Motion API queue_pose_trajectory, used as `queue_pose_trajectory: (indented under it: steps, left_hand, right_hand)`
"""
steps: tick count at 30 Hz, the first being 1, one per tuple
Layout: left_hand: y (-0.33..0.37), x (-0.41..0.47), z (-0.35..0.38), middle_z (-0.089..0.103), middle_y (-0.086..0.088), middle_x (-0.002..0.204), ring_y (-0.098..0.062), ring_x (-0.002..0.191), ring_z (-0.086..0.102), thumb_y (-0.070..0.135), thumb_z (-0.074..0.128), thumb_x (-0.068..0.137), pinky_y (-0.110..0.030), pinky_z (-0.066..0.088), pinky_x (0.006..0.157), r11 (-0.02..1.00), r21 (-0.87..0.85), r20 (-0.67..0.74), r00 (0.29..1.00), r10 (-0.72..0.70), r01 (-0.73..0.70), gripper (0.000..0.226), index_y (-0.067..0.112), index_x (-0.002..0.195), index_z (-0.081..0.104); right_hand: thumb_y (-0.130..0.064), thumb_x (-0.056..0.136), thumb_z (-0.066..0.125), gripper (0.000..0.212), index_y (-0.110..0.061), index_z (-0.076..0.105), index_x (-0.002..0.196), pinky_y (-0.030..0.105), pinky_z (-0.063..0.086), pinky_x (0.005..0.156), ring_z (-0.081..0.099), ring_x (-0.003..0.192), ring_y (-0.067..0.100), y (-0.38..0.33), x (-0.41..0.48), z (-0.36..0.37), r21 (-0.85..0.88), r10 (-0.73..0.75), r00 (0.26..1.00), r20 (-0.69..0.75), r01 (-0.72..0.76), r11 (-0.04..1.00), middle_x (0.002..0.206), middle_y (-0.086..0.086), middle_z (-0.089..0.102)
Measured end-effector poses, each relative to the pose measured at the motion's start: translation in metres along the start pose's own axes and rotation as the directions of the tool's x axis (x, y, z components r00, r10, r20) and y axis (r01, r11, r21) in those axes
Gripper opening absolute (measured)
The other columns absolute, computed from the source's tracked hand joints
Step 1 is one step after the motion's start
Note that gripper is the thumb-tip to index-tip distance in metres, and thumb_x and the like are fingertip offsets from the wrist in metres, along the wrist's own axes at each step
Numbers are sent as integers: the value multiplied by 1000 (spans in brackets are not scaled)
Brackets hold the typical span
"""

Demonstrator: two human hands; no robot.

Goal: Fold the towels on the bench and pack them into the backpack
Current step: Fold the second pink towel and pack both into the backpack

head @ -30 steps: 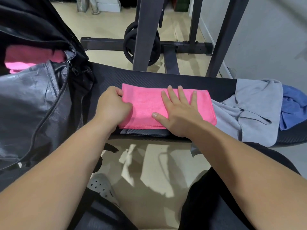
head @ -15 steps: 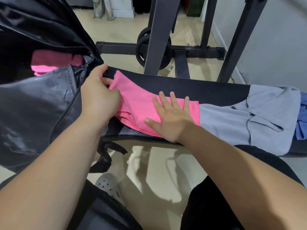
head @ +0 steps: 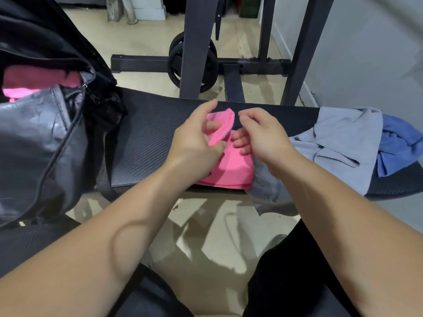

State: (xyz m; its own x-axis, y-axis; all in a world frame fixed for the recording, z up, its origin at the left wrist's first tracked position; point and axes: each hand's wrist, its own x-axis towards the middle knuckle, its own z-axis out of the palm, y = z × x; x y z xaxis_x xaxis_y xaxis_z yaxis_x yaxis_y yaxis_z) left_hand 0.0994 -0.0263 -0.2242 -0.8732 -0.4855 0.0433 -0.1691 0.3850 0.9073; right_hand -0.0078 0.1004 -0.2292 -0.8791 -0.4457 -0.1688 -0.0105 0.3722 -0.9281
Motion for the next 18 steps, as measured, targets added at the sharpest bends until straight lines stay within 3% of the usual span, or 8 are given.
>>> queue_pose_trajectory:
  steps: [2, 5, 8, 11, 13, 15, 18]
  left_hand:
    - [-2, -3, 8, 64, 5, 128, -3, 80, 63, 10, 77, 82, -14, 51, 81, 999, 12, 134, 990, -45, 44, 89, 45, 151, 33]
    - [-7, -4, 11, 61, 2, 135, -6, 89, 68, 18, 78, 84, -17, 50, 90, 997, 5, 228, 971, -74, 75, 83, 39, 153, 35]
    - [-10, -1, 6, 68, 8, 123, -2, 86, 63, 18, 70, 90, -30, 52, 97, 998, 66, 65, 998, 1, -5, 50, 29, 138, 59]
    - [-13, -2, -4, 68, 7, 116, -15, 103, 61, 22, 65, 92, -33, 47, 99, 952, 269, -82, 982, 172, -144, 32, 22, 124, 67]
    - [-18, -3, -6, 67, -1, 124, -25, 116, 57, 34, 58, 90, -36, 42, 104, 883, 416, -65, 962, 266, -216, 40, 16, 125, 67]
    - [-23, -4, -3, 59, -9, 140, -32, 131, 50, 48, 50, 90, -44, 36, 112, 804, 540, 43, 962, 269, -249, 57, 12, 133, 62]
    - [-30, -9, 7, 25, -8, 165, -30, 153, 16, 59, 44, 96, -60, 14, 119, 711, 675, 210, 975, 69, -195, 73, 14, 153, 35]
  right_hand:
    - [-29, 104, 51, 20, -17, 53, 119, 36, 59, 65, 70, 70, 21, 0, -2, -4, 163, 126, 988, 93, -140, 977, 89, 13, 68]
    - [-22, 96, 65, 20, -17, 50, 108, 41, 62, 66, 66, 71, 21, 11, 0, -3, 119, 147, 987, 68, -154, 981, 96, 15, 64]
    - [-16, 86, 74, 25, -20, 50, 88, 45, 55, 65, 59, 66, 23, 20, 1, 2, -59, 69, 997, -19, -70, 996, 78, 8, 60]
    - [-10, 85, 72, 25, -21, 50, 81, 42, 50, 61, 55, 60, 24, 20, 3, 2, -60, 30, 998, -62, -34, 998, 69, 4, 56]
    - [-6, 86, 68, 22, -21, 53, 81, 39, 48, 57, 52, 55, 21, 18, 5, -2, -44, 29, 996, -84, -33, 998, 65, 1, 54]
    - [-7, 86, 68, 20, -22, 55, 80, 37, 50, 60, 55, 58, 19, 19, 6, -7, -99, 4, 996, -93, -13, 995, 66, -2, 57]
    - [-13, 87, 69, 17, -22, 57, 82, 18, 44, 64, 55, 71, 12, 24, 5, -12, -352, -91, 994, -63, 63, 934, 76, -9, 56]
